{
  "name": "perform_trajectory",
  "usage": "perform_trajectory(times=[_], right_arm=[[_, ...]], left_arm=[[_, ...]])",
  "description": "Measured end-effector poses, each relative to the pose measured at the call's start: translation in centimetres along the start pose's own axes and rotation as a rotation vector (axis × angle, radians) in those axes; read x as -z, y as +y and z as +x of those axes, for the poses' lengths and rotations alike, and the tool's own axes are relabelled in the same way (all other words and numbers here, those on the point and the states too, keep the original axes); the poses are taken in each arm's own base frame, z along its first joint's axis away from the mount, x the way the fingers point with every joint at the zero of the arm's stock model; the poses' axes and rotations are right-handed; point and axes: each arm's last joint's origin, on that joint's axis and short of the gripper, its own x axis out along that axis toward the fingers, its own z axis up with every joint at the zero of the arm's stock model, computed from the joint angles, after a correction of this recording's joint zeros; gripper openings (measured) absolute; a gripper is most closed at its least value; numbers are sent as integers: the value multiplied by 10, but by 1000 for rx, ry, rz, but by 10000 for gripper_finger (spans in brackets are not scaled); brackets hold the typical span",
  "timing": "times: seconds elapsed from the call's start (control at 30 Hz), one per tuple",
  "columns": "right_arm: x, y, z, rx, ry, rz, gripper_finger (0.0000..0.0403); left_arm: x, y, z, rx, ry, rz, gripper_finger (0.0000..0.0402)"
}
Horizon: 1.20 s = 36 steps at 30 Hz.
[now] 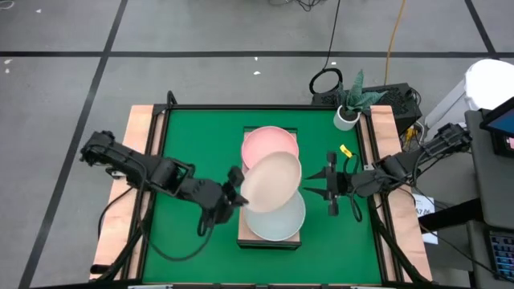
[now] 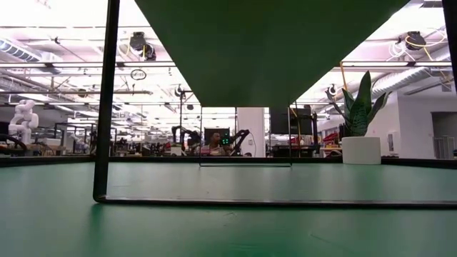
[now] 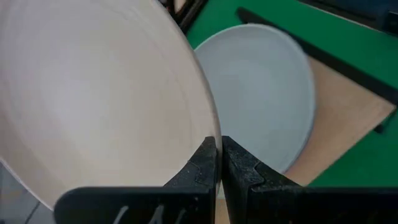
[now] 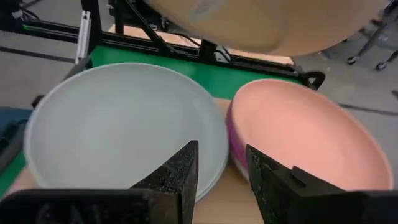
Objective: Place and stack plates onto a shelf
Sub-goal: Stack the white plate on top of the grey plate on the shelf
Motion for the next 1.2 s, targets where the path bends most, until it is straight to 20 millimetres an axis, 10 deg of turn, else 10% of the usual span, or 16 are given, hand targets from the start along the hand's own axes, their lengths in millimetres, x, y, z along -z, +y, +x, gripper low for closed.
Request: perform_trajectory(times=[0.67,1.2], right_arm=[[15,14,-12,84,86,147,116],[20,14,-14,126,109,161,116]], left_arm=[[-12,-26,48,152,29,58,27],[-11,-27,50,159,45,3,48]])
